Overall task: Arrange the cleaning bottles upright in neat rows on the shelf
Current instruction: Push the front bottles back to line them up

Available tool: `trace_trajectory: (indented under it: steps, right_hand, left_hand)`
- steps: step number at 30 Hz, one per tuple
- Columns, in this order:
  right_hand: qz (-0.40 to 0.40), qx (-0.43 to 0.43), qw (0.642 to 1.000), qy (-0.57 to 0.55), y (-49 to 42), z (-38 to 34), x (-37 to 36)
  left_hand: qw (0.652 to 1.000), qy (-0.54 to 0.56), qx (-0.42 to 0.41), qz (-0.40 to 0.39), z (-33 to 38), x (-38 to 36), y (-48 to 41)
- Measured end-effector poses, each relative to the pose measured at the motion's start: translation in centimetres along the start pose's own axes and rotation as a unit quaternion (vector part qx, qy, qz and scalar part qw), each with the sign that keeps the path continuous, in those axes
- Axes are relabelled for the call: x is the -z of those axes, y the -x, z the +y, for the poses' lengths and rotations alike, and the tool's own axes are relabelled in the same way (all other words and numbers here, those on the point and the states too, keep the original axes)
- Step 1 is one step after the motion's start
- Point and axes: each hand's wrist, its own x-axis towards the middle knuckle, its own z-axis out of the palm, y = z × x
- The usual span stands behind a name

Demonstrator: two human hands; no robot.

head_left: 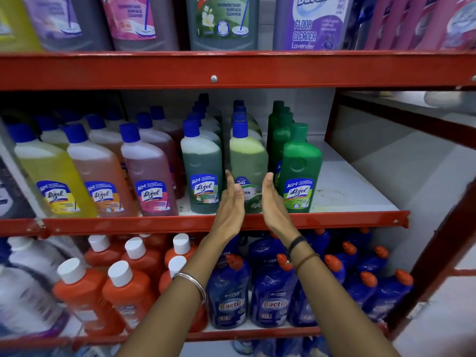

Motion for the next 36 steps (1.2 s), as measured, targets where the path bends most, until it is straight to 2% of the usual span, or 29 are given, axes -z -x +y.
trace_trajectory:
  steps: [5, 10, 12, 14, 16, 17, 19, 21, 22, 27, 36]
  right_hand:
    - [0.026, 0.002, 1.000, -0.012, 1.4, 0.7, -0.9]
    - [0.019, -0.013, 0.997, -0.074, 2.2, 0.0, -0.8]
    - [0.051, -0.015, 0.994, -0.095, 2.4, 0.1, -1.4]
    - [0.158, 0.034, 0.983, -0.092, 3.2, 0.6, -2.7]
    - [0.230, 0.128, 0.962, -0.077, 4.2, 0.8, -4.2]
    - [0.211, 0.166, 0.960, -0.080, 4.5, 0.8, -5.0]
    - [0.092, 0.177, 0.977, -0.076, 4.6, 0.2, -6.7]
    - [0.000, 0.112, 0.993, -0.026, 3.5, -0.7, -8.1]
    - [-0.022, 0.075, 0.997, -0.007, 2.8, -1.2, -8.7]
    - [-0.002, -0.018, 1.000, -0.001, 0.5, -2.9, -10.8]
    - [0.002, -0.038, 0.999, -0.031, 2.7, -3.0, -11.0]
  left_hand:
    - [0.999, -0.017, -0.028, -0.029, -0.2, 0.3, 1.7]
    - [0.998, 0.009, -0.019, -0.058, -0.4, 0.8, 1.7]
    - [0.998, 0.019, -0.025, -0.056, -0.7, 1.1, 2.2]
    - [0.998, 0.043, -0.044, 0.013, -1.0, 1.5, 2.8]
    - [0.986, 0.067, -0.069, 0.136, -0.9, 2.4, 3.1]
    - [0.977, 0.077, -0.075, 0.183, -0.9, 2.9, 3.0]
    - [0.971, 0.084, -0.063, 0.216, -0.9, 4.1, 2.2]
    - [0.976, 0.073, -0.052, 0.200, -1.3, 5.2, 1.3]
    - [0.980, 0.063, -0.048, 0.184, -1.6, 5.5, 0.8]
    - [0.993, 0.007, -0.008, 0.114, -2.8, 6.9, -0.2]
    - [0.999, -0.003, -0.011, 0.043, -3.6, 8.5, 2.0]
